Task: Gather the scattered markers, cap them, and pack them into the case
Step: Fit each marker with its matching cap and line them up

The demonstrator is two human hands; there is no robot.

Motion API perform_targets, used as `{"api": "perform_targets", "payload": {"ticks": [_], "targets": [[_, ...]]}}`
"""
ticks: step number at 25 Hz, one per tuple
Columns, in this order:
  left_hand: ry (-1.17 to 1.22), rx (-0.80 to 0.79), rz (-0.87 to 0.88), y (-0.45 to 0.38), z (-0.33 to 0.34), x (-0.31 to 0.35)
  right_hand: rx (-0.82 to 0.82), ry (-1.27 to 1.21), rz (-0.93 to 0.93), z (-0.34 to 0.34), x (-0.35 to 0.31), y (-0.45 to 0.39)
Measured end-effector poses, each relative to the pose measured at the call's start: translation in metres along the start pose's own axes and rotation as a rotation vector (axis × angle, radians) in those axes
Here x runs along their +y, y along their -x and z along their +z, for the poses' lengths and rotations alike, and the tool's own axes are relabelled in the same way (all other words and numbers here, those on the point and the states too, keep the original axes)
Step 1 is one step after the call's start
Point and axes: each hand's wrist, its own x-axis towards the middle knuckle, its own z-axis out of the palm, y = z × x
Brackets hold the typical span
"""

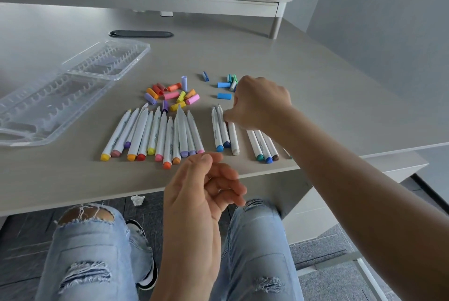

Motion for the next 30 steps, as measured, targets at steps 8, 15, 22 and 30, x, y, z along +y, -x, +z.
{"api": "perform_targets", "payload": {"ticks": [8, 15, 22, 30], "targets": [[-0.519, -0.051, 0.220, -0.012, -0.001, 0.003, -0.030, -0.077, 0.081, 0.004, 0.009, 0.005], [-0.423, -0.106, -0.023, -0.033, 0.024, 0.009, -0.147, -0.634, 0.140, -0.009, 0.018, 0.022], [-0.178, -0.145, -0.150, -0.028, 0.019, 0.017, 0.150, -0.331, 0.047, 0.025, 0.037, -0.062], [-0.174, -0.151, -0.124, -0.028, 0.006, 0.016, 0.082, -0.176, 0.013, 0.041, 0.033, -0.103]]}}
